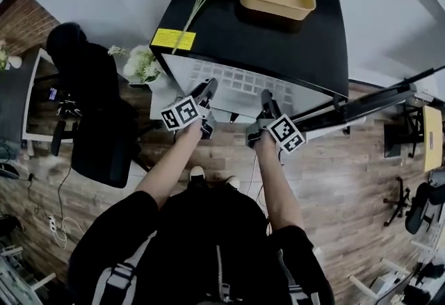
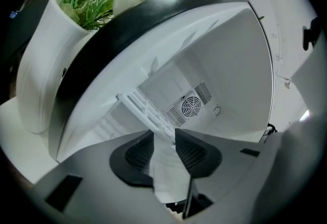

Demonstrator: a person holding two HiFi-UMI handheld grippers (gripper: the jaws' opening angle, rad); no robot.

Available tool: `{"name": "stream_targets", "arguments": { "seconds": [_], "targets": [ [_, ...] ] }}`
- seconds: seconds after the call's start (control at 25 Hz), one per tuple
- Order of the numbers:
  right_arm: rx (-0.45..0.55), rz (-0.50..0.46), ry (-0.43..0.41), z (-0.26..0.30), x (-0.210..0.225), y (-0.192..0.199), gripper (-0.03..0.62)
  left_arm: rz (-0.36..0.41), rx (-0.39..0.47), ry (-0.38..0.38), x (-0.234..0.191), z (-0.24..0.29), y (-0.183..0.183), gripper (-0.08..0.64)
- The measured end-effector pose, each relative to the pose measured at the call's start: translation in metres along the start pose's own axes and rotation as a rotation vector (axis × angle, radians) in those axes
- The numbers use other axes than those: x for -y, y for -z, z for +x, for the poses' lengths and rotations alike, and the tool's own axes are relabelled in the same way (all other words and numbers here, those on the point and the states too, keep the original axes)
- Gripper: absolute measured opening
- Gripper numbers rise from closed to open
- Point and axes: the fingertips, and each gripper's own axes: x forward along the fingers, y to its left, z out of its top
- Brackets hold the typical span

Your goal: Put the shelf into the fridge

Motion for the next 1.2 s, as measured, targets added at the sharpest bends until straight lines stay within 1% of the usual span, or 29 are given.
{"name": "stream_targets", "arguments": {
  "seconds": [0.08,0.12,0.2,0.28,0.32,0.4,0.52,0.64,0.72,0.76,0.84,0.92,1.08,1.2],
  "targets": [
    [-0.018,-0.004,-0.012,-0.005,-0.001,0.004,0.126,0.036,-0.009,-0.004,0.002,-0.008,0.003,0.133],
    [-0.026,-0.007,-0.017,-0.008,-0.002,0.006,0.126,0.067,-0.014,-0.008,0.004,-0.012,0.003,0.133],
    [-0.043,-0.027,-0.03,-0.015,-0.005,0.01,0.109,0.146,-0.025,-0.012,0.008,-0.021,0.004,0.124],
    [-0.062,-0.077,-0.041,-0.022,-0.009,0.014,0.097,0.241,-0.035,-0.013,0.014,-0.031,0.004,0.086],
    [-0.07,-0.116,-0.043,-0.027,-0.011,0.016,0.089,0.29,-0.041,-0.014,0.017,-0.036,0.004,0.066],
    [-0.085,-0.218,-0.036,-0.035,-0.012,0.019,0.071,0.376,-0.061,-0.014,0.024,-0.045,0.004,0.051],
    [-0.104,-0.38,-0.025,-0.048,-0.014,0.026,0.007,0.493,-0.085,-0.008,0.035,-0.059,0.003,0.043],
    [-0.09,-0.565,-0.028,-0.063,-0.03,0.025,0.006,0.632,-0.077,0.0,0.048,-0.073,0.001,0.04],
    [-0.081,-0.64,-0.034,-0.072,-0.038,0.026,0.006,0.723,-0.062,0.009,0.058,-0.082,0.0,0.037],
    [-0.078,-0.664,-0.038,-0.077,-0.042,0.025,0.006,0.756,-0.056,0.015,0.062,-0.086,-0.001,0.037],
    [-0.077,-0.694,-0.047,-0.084,-0.045,0.026,0.006,0.797,-0.044,0.027,0.07,-0.093,-0.002,0.035],
    [-0.083,-0.707,-0.058,-0.089,-0.046,0.027,0.006,0.819,-0.036,0.035,0.075,-0.099,-0.003,0.035],
    [-0.081,-0.731,-0.063,-0.099,-0.05,0.027,0.006,0.825,-0.031,0.052,0.082,-0.107,-0.002,0.035],
    [-0.067,-0.716,-0.061,-0.104,-0.05,0.025,0.006,0.83,-0.024,0.059,0.085,-0.111,-0.002,0.035]
  ]
}}
